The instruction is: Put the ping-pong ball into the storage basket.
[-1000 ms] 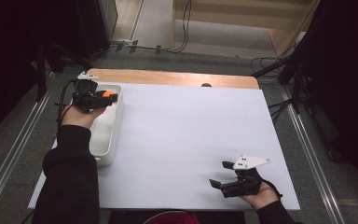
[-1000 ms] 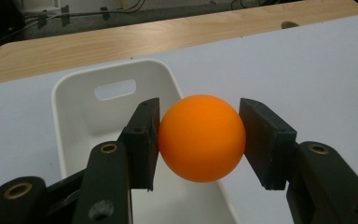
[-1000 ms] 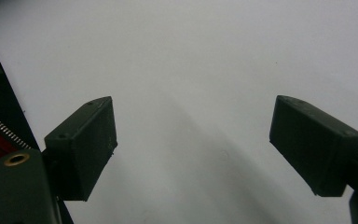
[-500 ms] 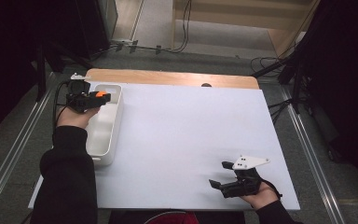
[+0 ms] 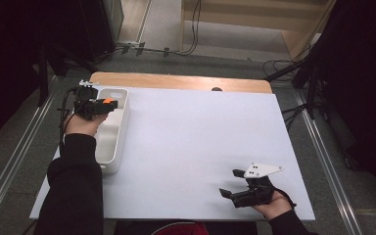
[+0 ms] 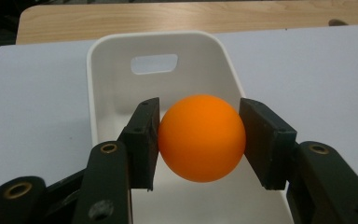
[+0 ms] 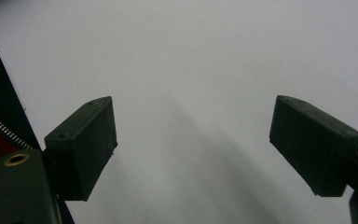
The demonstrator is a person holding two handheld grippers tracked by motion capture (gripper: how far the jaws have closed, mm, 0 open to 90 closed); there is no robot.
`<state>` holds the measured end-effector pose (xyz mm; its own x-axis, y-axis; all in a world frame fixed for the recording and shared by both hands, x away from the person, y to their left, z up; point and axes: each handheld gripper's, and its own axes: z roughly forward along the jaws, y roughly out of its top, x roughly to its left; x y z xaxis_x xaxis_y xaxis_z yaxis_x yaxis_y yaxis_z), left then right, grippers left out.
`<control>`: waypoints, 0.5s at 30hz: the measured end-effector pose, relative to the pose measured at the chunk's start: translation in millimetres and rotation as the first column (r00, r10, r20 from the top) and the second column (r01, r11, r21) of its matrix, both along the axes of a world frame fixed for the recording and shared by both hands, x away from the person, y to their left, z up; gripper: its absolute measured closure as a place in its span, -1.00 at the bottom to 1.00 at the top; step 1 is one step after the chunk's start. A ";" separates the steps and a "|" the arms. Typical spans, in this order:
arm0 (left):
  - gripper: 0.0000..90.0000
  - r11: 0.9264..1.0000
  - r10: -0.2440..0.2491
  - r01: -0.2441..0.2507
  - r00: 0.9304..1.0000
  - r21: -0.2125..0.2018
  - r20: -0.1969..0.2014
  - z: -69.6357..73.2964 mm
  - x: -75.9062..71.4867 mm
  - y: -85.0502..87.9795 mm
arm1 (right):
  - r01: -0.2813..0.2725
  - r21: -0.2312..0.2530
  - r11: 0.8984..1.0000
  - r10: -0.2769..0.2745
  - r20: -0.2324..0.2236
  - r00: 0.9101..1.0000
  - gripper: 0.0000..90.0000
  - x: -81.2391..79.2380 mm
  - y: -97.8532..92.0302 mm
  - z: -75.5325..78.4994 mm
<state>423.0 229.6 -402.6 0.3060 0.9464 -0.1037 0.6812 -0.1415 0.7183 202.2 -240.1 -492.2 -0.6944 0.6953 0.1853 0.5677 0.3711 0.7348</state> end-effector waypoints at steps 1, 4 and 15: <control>0.11 1.000 -0.001 0.001 1.000 0.014 -0.006 -1.2 0.5 -0.5 | -0.001 0.001 1.000 0.001 -0.001 1.000 -0.70 -0.1 0.0 0.1; 0.11 1.000 0.007 -0.007 1.000 0.020 -0.008 -5.8 1.3 -3.6 | 0.003 0.002 1.000 -0.003 0.002 1.000 -0.70 -0.2 0.0 -0.2; 0.11 0.999 0.016 -0.016 1.000 0.031 -0.014 -11.2 3.1 -3.7 | 0.002 0.003 1.000 -0.002 0.002 1.000 -0.70 -0.3 0.1 -0.2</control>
<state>426.1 225.9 -413.8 0.2893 0.9540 -0.0785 0.6935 -0.1524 0.7042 201.9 -240.0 -492.3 -0.6932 0.6963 0.1861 0.5672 0.3677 0.7369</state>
